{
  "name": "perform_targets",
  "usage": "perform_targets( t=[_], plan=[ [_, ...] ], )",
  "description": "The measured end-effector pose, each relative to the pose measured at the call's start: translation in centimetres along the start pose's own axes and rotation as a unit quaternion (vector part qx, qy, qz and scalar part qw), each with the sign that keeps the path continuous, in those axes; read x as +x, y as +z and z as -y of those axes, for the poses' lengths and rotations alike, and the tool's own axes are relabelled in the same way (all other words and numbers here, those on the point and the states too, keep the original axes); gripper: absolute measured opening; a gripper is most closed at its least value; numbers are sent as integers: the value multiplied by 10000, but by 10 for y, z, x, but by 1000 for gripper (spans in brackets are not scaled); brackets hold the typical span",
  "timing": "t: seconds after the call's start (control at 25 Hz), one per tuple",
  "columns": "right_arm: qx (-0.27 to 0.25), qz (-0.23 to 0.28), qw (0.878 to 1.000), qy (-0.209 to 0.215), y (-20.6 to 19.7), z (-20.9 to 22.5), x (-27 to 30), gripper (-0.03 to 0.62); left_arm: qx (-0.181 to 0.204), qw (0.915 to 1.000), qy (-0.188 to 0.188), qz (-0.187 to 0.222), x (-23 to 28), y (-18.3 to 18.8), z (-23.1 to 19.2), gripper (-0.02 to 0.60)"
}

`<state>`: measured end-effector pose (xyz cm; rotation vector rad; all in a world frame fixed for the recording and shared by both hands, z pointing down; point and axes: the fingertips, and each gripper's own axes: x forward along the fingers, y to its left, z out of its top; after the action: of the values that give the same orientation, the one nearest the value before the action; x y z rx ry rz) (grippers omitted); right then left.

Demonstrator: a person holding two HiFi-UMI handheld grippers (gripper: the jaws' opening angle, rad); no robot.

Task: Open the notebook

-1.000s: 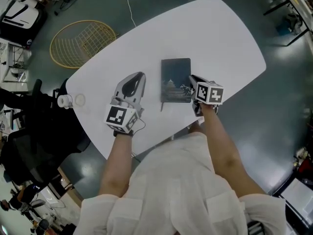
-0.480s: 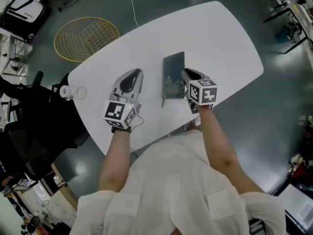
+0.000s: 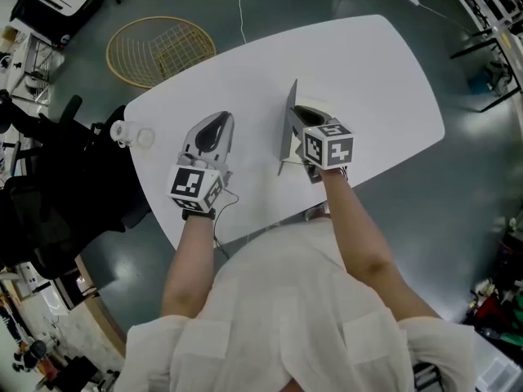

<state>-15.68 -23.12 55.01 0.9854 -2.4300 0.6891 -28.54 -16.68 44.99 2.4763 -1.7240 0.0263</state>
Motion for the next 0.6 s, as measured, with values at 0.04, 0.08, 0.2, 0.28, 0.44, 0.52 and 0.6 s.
perform_targets(
  t=[0.04,0.08,0.2,0.28,0.44,0.52,0.6],
  plan=[
    [-56,-22,10000,68,2,-6,4,66,-3,10000,57,1,-4,1,-3,21],
    [-117,-47,9998,135,3,-13,9,66,-6,9999,120,2,-8,1,-8,21],
    [-322,-136,9988,340,5,-34,29,69,-11,9995,328,-8,-21,0,-22,21],
    [-432,-197,9978,468,4,-45,41,69,-8,9990,436,-29,-28,-2,-31,21],
    [-563,-372,9956,654,-3,-60,58,86,-10,9978,654,-45,-43,-2,-43,21],
    [-609,-435,9947,711,-7,-68,64,94,-7,9972,744,-44,-51,-2,-51,21],
    [-642,-426,9943,741,-9,-75,68,94,-1,9966,817,-42,-58,-3,-58,21]
  ],
)
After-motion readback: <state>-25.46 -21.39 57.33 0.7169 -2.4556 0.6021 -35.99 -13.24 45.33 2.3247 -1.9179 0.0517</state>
